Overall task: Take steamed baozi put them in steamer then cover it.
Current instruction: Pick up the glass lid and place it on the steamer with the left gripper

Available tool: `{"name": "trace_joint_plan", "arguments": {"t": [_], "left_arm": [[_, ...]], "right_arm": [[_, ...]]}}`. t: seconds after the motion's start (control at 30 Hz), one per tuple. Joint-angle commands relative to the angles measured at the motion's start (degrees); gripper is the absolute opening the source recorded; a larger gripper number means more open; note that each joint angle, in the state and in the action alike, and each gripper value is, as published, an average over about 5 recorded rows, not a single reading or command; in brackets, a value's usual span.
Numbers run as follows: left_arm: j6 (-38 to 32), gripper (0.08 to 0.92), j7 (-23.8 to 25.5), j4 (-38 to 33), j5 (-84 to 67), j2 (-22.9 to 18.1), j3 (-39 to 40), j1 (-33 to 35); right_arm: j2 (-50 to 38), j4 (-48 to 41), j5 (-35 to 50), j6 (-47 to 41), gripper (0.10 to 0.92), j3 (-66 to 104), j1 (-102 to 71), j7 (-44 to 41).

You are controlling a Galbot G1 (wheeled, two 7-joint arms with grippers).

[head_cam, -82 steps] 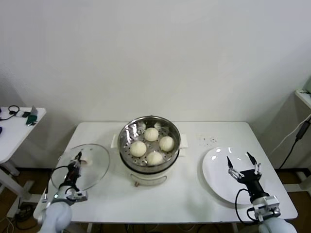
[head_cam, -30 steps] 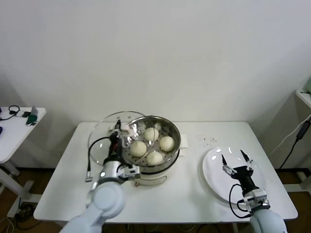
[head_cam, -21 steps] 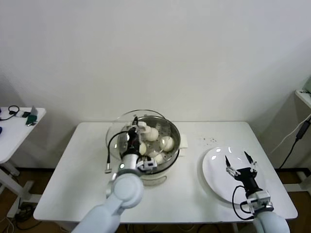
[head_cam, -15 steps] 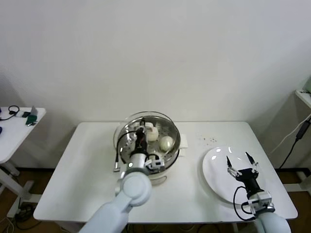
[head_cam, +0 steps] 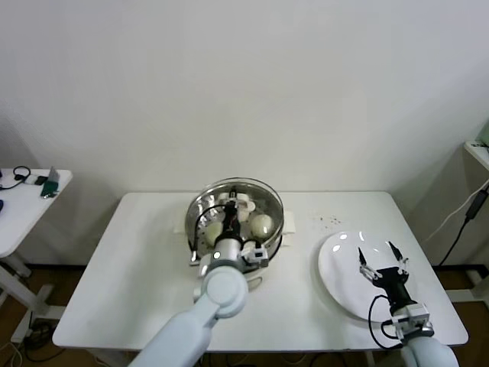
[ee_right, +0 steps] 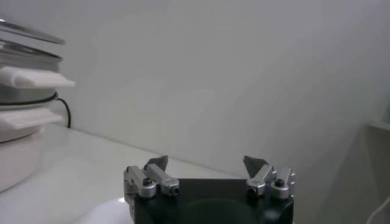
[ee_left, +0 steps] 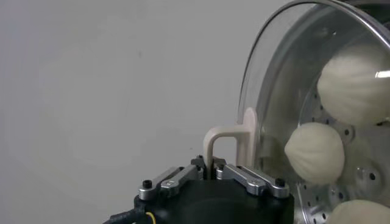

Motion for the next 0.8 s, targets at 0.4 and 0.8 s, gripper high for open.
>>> {"name": "trace_joint_plan", "arguments": {"t": [0.4,0.8], "left_arm": [[2.82,0.153,0.03,2.31,0.13,-0.79,0.55,-0.07],[2.82,0.153,-0.75,3.01,0.18,-0.25,0.5,-0.29]], "right_arm": [[0.94,-0.18,-0.02,0.26,0.823,0.86,0.02,-0.5],[1.87,-0.17,-0.25,0.39,0.823,1.06,0.12,-0.63]]}}
